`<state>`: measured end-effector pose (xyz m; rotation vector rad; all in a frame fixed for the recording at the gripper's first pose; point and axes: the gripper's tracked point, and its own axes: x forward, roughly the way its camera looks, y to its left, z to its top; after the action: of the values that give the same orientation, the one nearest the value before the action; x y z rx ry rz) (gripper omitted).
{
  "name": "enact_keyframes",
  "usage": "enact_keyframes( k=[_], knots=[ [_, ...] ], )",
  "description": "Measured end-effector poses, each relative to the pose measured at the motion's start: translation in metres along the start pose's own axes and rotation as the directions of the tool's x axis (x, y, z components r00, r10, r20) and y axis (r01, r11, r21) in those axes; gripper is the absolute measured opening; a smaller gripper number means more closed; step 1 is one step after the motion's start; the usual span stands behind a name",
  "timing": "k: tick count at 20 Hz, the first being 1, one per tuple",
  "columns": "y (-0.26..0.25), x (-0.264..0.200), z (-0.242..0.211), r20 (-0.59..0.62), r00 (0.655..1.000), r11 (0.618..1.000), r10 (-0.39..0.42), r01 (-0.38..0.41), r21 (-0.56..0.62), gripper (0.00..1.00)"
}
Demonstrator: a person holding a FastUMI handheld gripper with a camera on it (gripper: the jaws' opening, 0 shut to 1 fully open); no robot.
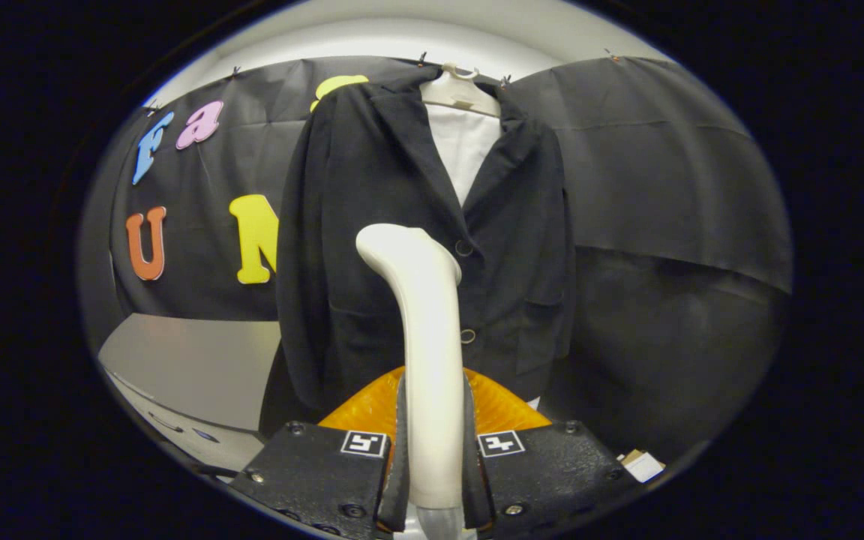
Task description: Iron the clothes twice with a garment steamer, once on the left side and once on the right side.
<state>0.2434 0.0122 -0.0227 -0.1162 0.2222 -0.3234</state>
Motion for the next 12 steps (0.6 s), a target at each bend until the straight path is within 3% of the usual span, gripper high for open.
enact_keyframes(
  k=[12],
  knots=[
    [-0.012, 0.016, -0.082, -0.142, 0.989, 0.999, -0.031, 0.025, -0.044, 0.31]
  ],
)
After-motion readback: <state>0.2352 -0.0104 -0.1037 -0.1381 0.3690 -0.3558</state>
